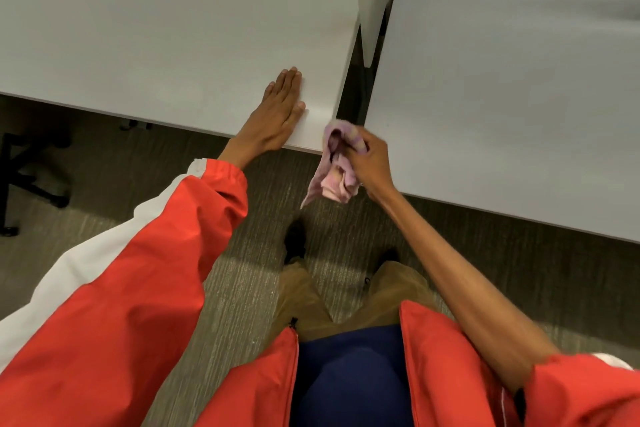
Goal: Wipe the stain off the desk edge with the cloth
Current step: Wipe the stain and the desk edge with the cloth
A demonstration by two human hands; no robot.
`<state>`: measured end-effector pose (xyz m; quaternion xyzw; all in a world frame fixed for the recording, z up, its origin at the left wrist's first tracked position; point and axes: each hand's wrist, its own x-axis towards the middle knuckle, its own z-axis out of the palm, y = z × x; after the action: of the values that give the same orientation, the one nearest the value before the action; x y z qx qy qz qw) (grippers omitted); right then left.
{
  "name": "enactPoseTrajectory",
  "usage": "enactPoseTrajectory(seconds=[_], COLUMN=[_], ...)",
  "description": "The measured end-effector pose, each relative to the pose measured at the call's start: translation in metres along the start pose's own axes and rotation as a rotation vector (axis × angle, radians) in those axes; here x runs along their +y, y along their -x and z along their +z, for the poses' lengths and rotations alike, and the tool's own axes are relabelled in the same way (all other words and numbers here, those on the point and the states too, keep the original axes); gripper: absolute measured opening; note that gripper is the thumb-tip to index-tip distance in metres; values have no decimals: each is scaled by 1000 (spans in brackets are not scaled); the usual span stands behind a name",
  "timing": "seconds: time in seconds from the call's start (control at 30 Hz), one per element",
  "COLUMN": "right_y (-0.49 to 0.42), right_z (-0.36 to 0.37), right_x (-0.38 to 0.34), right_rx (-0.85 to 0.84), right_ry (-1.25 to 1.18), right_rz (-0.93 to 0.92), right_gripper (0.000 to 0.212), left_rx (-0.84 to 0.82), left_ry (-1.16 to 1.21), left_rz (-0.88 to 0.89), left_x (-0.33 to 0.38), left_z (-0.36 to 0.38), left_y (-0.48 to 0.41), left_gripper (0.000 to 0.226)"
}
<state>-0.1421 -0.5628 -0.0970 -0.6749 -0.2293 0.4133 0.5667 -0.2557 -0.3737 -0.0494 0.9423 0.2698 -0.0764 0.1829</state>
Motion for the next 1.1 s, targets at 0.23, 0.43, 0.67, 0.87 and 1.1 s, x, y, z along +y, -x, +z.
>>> enactPoseTrajectory(seconds=[0.23, 0.43, 0.67, 0.87, 1.1], right_y=[-8, -12, 13, 34, 33], right_z=[1, 13, 42, 97, 143], right_x=[-8, -8, 3, 19, 23], right_rx=[55, 189, 367, 685, 965], right_ry=[-37, 15, 8, -207, -388], right_rz=[-18, -61, -55, -10, -54], right_gripper=[21, 25, 19, 25, 21], left_rx=[-68, -106, -156, -198, -228], left_ry=[-2, 0, 0, -70, -203], left_rz=[61, 150, 356, 582, 759], left_x=[-7, -18, -39, -61, -81], left_z=[-6, -9, -11, -19, -36], left_y=[1, 0, -6, -11, -19], left_gripper=[59, 63, 59, 56, 55])
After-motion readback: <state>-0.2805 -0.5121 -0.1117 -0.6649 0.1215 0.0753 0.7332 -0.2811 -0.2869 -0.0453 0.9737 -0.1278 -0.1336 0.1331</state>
